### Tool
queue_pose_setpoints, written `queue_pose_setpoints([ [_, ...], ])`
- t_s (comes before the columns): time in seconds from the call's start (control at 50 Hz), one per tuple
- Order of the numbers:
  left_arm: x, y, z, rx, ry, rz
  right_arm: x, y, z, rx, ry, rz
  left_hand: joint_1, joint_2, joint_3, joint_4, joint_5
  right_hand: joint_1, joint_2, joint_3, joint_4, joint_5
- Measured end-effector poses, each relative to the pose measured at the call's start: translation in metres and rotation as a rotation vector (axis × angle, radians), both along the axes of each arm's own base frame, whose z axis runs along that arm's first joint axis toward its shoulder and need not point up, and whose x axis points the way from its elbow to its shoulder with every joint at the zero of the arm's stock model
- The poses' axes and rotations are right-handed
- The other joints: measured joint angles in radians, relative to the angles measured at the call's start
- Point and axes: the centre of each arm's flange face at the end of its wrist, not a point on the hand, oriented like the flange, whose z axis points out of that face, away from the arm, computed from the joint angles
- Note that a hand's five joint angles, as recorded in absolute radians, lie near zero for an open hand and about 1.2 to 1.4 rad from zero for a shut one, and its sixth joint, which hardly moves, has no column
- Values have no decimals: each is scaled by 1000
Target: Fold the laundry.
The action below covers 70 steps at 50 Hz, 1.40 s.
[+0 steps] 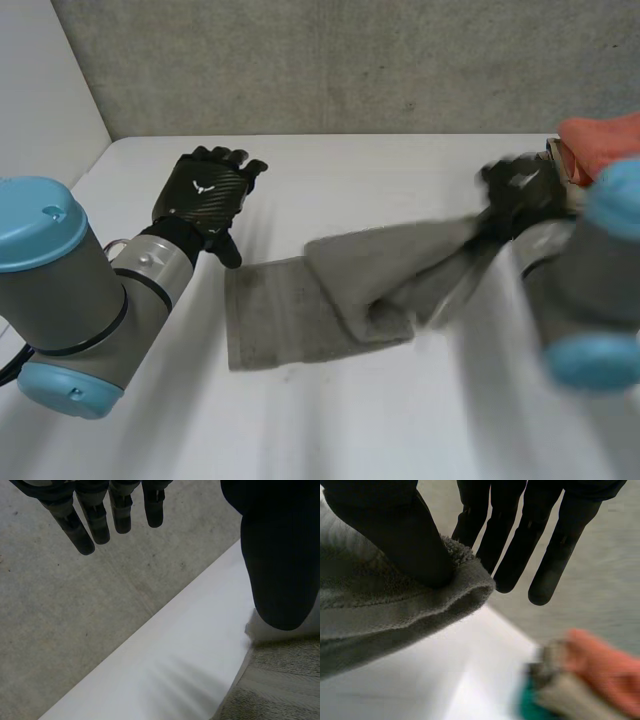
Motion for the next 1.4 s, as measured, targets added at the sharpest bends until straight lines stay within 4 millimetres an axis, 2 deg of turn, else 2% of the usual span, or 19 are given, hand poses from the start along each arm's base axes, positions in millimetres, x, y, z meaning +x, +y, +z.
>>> queue_pose_setpoints([
  [0.02, 0, 1, 0, 3, -2, -3, -13, -19, 5, -28, 29, -23, 0, 0, 0, 0, 0, 0, 0, 0, 0, 5],
  [0.06, -1, 2, 0, 8, -5, -6, -28, -41, 8, -56, 65, -45, 0, 0, 0, 0, 0, 0, 0, 0, 0, 10],
  [0.14, -7, 13, -3, 62, -35, -40, -55, -86, -5, -61, 138, -45, 0, 0, 0, 0, 0, 0, 0, 0, 0, 12],
  [0.18, -12, 21, -7, 107, -62, -61, -61, -98, -18, -39, 155, -24, 15, 8, 8, 14, 5, 0, 0, 0, 0, 12],
  [0.3, -23, 34, -32, 265, -160, -97, -62, -112, -48, 2, 158, 30, 103, 80, 78, 110, 41, 0, 0, 6, 0, 12],
  [0.44, -23, 33, -60, 386, -256, -77, -62, -113, -59, -15, 145, 53, 162, 138, 139, 170, 141, 0, 0, 8, 0, 12],
  [0.7, -21, 20, -82, 368, -355, -26, -61, -103, -57, -5, 137, 83, 387, 364, 366, 390, 360, 0, 0, 8, 0, 15],
  [0.84, -21, 16, -89, 357, -384, -3, -62, -100, -56, 0, 134, 86, 957, 950, 938, 974, 929, 0, 0, 8, 0, 15],
  [0.92, -20, 9, -90, 334, -401, 19, -62, -98, -53, -2, 134, 91, 957, 981, 965, 1009, 943, 0, 0, 8, 0, 15],
  [1.06, -18, -6, -85, 285, -416, 59, -63, -94, -44, 1, 133, 107, 957, 981, 965, 1010, 943, 0, 0, 8, 0, 15],
  [1.14, -13, -27, -71, 209, -408, 99, -64, -91, -40, 17, 135, 131, 957, 981, 965, 1010, 943, 0, 0, 8, 0, 15],
  [1.24, 8, -66, -50, 89, -425, 183, -70, -86, -38, 50, 146, 181, 957, 981, 977, 1015, 943, 0, 0, 8, 0, 15],
  [1.28, 15, -74, -45, 66, -438, 200, -72, -85, -40, 62, 158, 196, 957, 981, 977, 1015, 943, 0, 0, 8, 0, 15],
  [1.34, 25, -81, -41, 52, -459, 201, -79, -80, -46, 90, 198, 223, 957, 981, 977, 1015, 943, 0, 0, 8, 1, 15],
  [1.4, 30, -78, -42, 66, -468, 163, -88, -74, -55, 125, 255, 249, 957, 985, 977, 1015, 943, 0, 0, 8, 1, 15],
])
